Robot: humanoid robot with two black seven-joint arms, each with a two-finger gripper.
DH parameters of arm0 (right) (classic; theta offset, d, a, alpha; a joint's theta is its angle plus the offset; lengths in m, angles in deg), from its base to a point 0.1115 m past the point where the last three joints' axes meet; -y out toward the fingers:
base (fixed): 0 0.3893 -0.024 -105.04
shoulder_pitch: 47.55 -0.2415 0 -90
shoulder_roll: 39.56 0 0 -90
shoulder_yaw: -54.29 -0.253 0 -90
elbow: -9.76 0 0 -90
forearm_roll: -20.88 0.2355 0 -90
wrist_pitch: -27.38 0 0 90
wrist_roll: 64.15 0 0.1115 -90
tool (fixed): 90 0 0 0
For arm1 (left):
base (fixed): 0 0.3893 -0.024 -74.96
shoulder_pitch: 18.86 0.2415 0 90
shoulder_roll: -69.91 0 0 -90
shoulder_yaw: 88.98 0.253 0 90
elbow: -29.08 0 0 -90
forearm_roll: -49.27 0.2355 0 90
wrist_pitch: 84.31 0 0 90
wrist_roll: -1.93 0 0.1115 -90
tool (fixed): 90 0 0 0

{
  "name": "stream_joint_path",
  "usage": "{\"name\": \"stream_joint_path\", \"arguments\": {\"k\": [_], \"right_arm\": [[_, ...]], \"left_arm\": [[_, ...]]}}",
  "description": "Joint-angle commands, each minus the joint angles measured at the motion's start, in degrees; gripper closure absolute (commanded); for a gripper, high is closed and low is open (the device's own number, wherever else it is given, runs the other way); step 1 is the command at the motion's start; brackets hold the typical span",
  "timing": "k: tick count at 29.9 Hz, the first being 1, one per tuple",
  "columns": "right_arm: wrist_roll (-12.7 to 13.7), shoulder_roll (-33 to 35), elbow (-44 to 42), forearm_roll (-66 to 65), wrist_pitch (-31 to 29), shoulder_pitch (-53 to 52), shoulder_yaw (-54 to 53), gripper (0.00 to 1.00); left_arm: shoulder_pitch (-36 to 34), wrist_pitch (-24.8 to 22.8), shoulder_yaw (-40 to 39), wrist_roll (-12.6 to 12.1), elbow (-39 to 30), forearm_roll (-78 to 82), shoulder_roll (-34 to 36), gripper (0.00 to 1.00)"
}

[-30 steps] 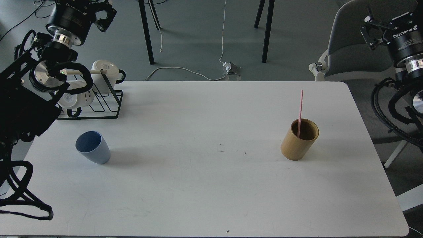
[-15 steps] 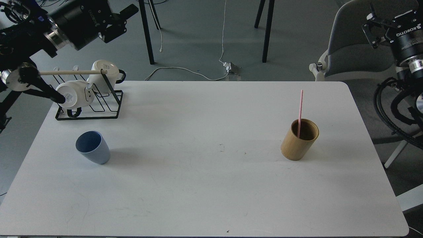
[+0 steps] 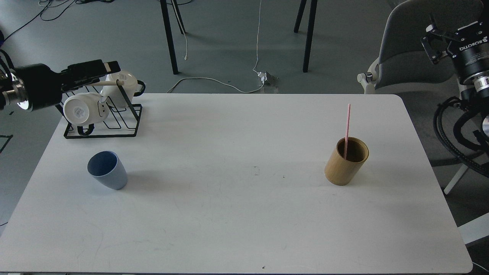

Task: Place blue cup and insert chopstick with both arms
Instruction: 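Reach the left gripper to the light blue cup and grasp it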

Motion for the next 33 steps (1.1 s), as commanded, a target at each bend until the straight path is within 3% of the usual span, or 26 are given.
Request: {"name": "stream_joint_path", "arguments": {"k": [1, 4, 7, 11, 15, 21, 26, 31, 33], "right_arm": [[0.01, -0.06, 0.09, -0.08, 0.00, -0.08, 0.02, 0.00], [0.01, 0.11, 0.00, -0.09, 0.00, -0.08, 0.02, 0.00], [0.01, 0.29, -0.35, -0.09, 0.00, 0.01, 0.10, 0.00], [0.01, 0.38, -0.70, -0.09, 0.00, 0.01, 0.10, 0.00], [0.01, 0.46, -0.70, -0.09, 0.00, 0.45, 0.10, 0.00], [0.01, 1.34, -0.70, -0.09, 0.00, 0.71, 0.10, 0.00], [0.01, 1.43, -0.70, -0.09, 0.00, 0.71, 0.10, 0.00], [0.01, 1.52, -0.79, -0.09, 0.00, 0.80, 0.10, 0.00], [0.01, 1.52, -0.79, -0.09, 0.00, 0.89, 0.10, 0.00]], "left_arm": [[2.66, 0.39, 0.79, 5.18, -0.03, 11.92, 2.41, 0.12], [3.72, 5.29, 1.76, 9.15, 0.58, 23.62, 2.68, 0.15], [6.88, 11.71, 5.70, 9.51, 3.03, 31.72, 2.59, 0.19], [8.21, 18.74, 11.94, 9.42, 7.60, 35.43, 1.02, 0.35], [8.30, 22.97, 17.57, 9.51, 11.39, 35.34, -2.50, 0.41], [8.30, 24.39, 18.11, 9.86, 15.17, 34.82, -5.76, 0.50], [8.30, 24.30, 18.19, 11.00, 16.05, 34.73, -6.99, 0.62], [8.30, 24.12, 18.02, 10.39, 16.67, 34.55, -7.34, 0.70], [8.30, 23.68, 18.19, 10.21, 17.63, 34.64, -7.60, 0.79]]}}
